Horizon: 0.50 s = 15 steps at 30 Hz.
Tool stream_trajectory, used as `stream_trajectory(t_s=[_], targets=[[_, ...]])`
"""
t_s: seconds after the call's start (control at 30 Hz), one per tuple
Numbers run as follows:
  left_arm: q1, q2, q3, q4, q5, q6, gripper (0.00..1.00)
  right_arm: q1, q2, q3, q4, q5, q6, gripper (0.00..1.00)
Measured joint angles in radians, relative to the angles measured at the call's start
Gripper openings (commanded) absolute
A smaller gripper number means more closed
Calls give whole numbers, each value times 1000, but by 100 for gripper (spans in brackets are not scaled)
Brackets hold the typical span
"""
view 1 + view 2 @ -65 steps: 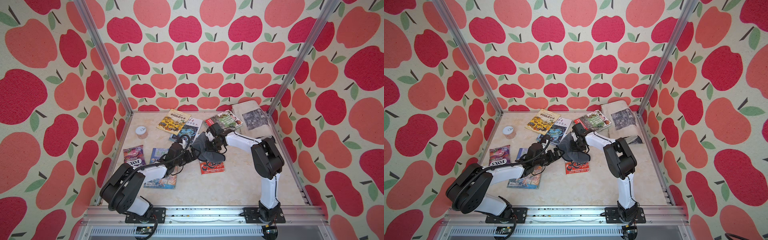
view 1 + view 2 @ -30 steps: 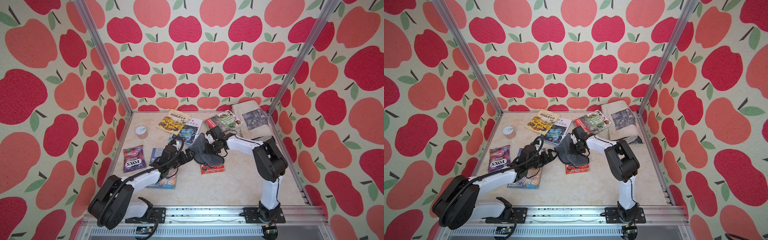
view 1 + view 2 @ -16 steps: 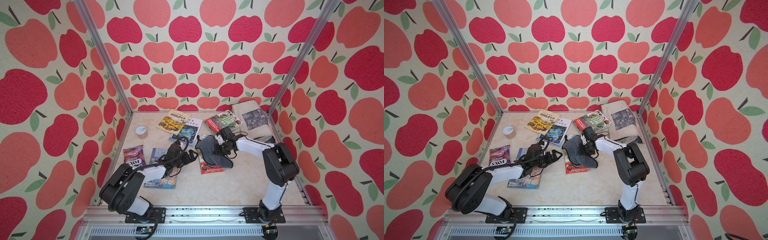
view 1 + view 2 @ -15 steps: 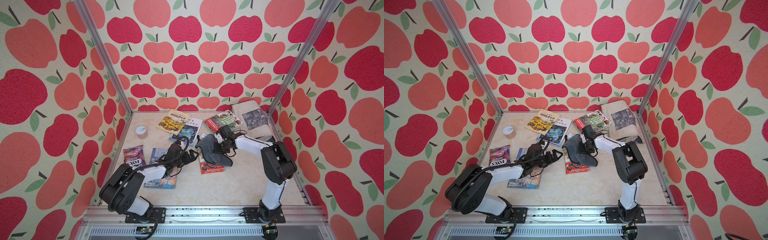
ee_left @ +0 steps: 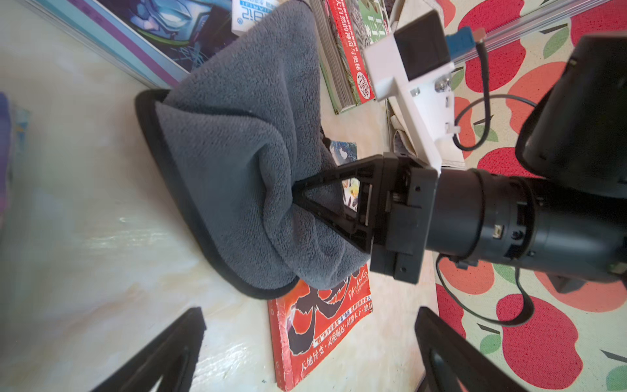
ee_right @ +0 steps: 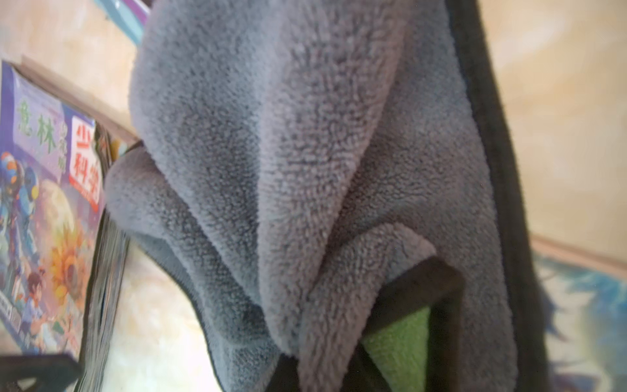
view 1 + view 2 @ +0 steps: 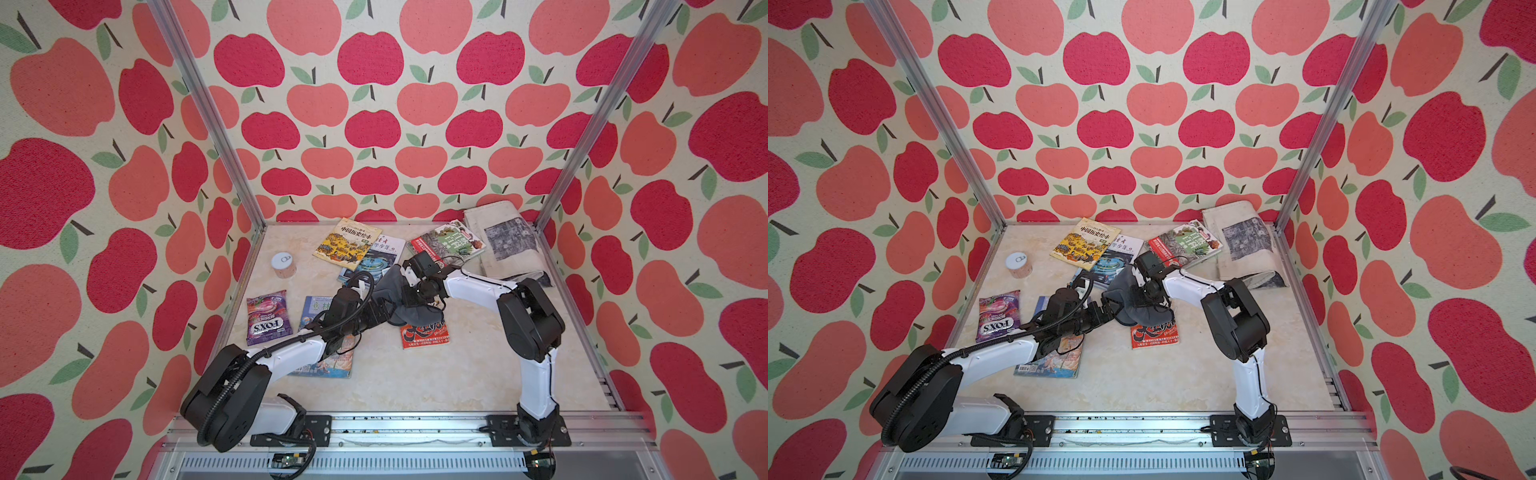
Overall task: Wipe the cover of the book
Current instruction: Wipe the dirt from the cover of the book, then move the book to the center of the board.
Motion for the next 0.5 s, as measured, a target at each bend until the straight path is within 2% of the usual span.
stream_trajectory(t_s=[0.27, 0.5], targets=[[0, 78, 6, 4, 7, -2, 99, -29, -275, -370, 75, -45, 5, 0], [-10, 162, 72, 10, 26, -23, 99, -172, -468, -565, 83, -49, 39, 0]])
